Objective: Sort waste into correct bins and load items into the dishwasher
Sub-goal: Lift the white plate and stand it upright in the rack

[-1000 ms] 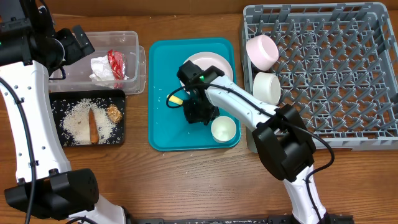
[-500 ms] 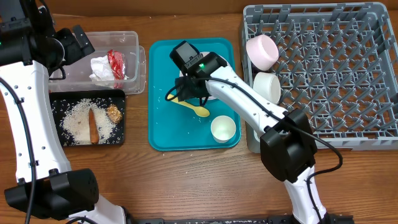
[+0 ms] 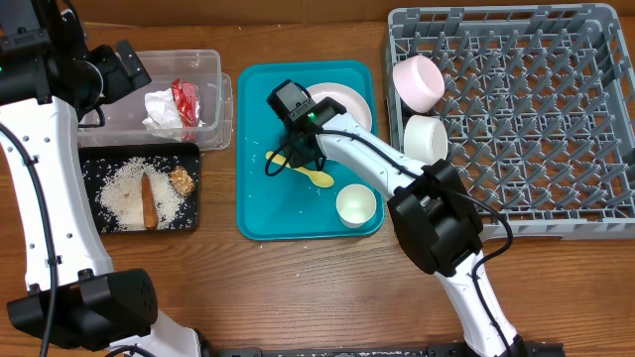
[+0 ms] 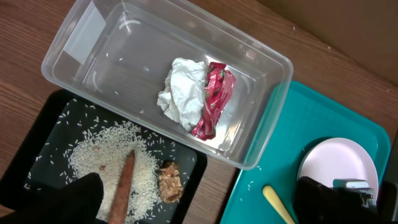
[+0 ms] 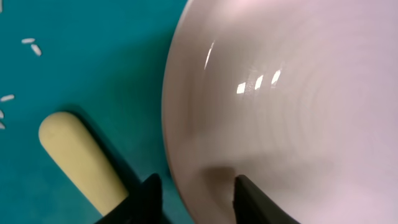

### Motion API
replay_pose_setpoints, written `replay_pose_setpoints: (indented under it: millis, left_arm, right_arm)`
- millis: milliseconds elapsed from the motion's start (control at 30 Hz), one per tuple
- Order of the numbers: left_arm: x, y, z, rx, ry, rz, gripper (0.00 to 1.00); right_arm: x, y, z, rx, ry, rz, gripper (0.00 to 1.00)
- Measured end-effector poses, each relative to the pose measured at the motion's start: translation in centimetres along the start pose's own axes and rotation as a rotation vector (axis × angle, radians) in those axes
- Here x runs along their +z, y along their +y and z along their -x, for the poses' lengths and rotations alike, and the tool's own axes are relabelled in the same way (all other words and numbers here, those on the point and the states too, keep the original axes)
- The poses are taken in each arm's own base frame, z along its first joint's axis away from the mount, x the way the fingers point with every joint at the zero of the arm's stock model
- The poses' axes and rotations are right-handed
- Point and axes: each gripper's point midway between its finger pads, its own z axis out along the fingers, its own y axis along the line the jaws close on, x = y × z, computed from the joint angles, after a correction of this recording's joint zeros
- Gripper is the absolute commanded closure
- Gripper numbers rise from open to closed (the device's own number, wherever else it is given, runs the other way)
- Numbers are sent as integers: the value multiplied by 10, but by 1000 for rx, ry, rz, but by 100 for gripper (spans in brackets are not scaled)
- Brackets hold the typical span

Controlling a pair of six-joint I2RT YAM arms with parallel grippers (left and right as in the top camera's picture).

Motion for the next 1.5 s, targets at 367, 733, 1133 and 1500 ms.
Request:
replay_pose_setpoints:
  millis: [367,733,1133,1500]
  left_arm:
    - [0,0,0,0,0,0,0]
    - [0,0,0,0,0,0,0]
    - [0,0,0,0,0,0,0]
    - [0,0,0,0,0,0,0]
  right_arm:
    - [0,-2,1,-13,-4,-11,96]
    - [-36,-2,17,-46,-6,-18,96]
    - [-271,1,106,38,-422,248,96]
    - [-390,-258,53,525,-588,593,96]
